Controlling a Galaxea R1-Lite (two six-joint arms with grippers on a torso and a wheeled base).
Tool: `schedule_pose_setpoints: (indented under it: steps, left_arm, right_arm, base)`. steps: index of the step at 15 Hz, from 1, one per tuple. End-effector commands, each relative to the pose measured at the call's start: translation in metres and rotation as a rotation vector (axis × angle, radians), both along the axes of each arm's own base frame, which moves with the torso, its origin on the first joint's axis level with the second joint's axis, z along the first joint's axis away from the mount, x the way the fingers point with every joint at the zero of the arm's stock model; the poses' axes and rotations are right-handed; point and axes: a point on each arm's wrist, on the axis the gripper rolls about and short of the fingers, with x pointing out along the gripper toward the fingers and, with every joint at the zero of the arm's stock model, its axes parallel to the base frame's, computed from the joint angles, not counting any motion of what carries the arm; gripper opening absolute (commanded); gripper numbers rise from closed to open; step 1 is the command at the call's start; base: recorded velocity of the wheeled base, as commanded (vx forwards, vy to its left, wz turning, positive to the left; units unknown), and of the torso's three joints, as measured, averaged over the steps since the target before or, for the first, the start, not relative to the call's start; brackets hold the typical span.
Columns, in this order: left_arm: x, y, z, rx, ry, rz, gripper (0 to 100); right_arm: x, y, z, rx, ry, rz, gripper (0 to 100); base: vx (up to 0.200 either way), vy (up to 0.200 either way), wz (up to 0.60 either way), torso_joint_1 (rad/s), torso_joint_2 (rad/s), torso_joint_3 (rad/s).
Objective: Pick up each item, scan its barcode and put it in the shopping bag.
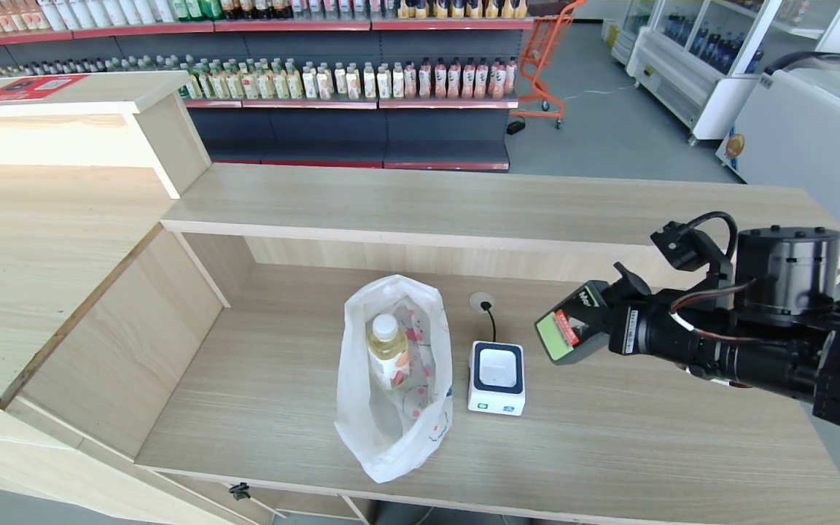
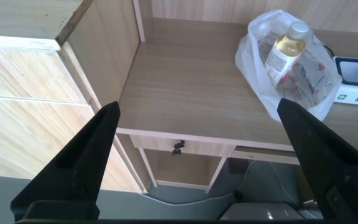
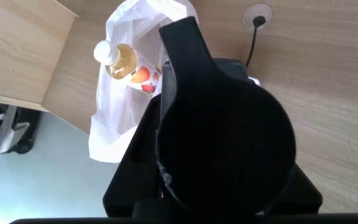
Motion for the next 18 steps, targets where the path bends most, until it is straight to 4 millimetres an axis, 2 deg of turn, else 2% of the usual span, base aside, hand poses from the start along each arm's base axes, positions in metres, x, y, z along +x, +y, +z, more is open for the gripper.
schedule_pose_setpoints:
  steps: [1,5,6,13,16,18]
  left_arm:
    - [0.000,0.000,0.000,0.001,0.000,-0.001,100]
    - [0.000,0.000,0.000,0.001,0.000,0.000,100]
    - [0.000,0.000,0.000,0.001,0.000,0.000,100]
    - [0.000,0.000,0.000,0.001,0.000,-0.001,100]
    - [0.000,0.000,0.000,0.004,0.000,0.000,100]
    - [0.000,0.000,0.000,0.002,0.000,0.000,100]
  right_arm:
    - [-0.016,-0.007,0.008,0.011,-0.028,-0.001,0]
    - [-0.029,-0.013,0.003,0.005,-0.012,-0.011,0]
    - [-0.029,-0.014,0.002,0.004,-0.008,-0.014,0]
    - [-0.027,-0.022,0.001,-0.010,0.040,-0.046,0]
    - [-0.012,-0.017,0.003,-0.009,0.039,-0.046,0]
    - [0.007,-0.011,0.005,-0.010,0.040,-0.049,0]
  base:
    - [-0.200,0.000,0.00,0.002,0.01,0.002]
    - [-0.200,0.000,0.00,0.012,0.01,0.001]
    - [0.000,0.000,0.00,0.000,0.00,0.000]
    - [0.000,0.200,0.00,0.000,0.00,0.004]
    - [0.000,0.200,0.00,0.010,0.01,0.001]
    - [0.000,0.200,0.00,0.002,0.00,0.007]
